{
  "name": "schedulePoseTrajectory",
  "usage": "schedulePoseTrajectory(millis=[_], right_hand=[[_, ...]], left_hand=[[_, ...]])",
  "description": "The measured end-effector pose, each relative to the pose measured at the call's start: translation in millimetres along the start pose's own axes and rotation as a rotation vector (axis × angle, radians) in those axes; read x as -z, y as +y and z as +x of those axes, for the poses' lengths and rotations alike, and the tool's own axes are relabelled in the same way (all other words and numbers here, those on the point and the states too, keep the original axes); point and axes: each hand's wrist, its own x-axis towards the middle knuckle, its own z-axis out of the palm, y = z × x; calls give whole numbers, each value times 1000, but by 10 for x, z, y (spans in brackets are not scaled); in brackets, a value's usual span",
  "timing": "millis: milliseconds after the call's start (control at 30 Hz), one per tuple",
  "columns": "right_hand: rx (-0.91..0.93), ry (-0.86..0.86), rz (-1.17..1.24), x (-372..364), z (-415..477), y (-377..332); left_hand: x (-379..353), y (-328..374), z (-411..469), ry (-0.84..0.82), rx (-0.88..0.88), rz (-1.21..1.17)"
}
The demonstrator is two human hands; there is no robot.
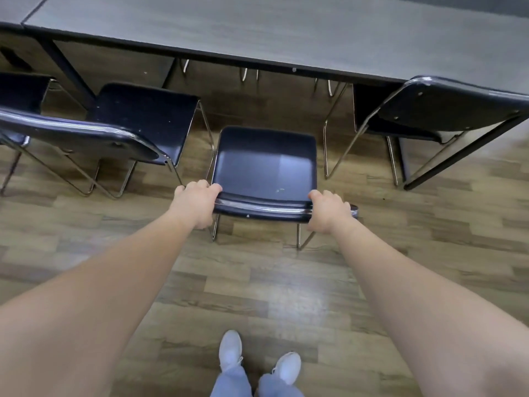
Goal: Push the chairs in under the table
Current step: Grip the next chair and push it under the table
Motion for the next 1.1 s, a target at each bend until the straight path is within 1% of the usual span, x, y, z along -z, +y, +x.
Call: schedulePoseTrajectory(millis=[233, 467, 600, 733, 867, 1100], right_hand=[[39, 126, -134, -255, 176, 110], [77, 287, -140, -406, 275, 255], [67, 342, -131, -434, 323, 244], [74, 390, -130, -435, 398, 288], [49, 371, -142, -325, 586, 303], [14, 404, -136, -64, 1114, 229]], left_hand=[[-273, -50, 209, 116, -32, 51], [-385, -75, 377, 279, -107, 75], [-372, -89, 425, 300, -112, 75], [-364, -103, 514, 311, -168, 107], [-274, -88, 706, 310, -181, 125], [55, -162, 1284, 320, -175, 127]])
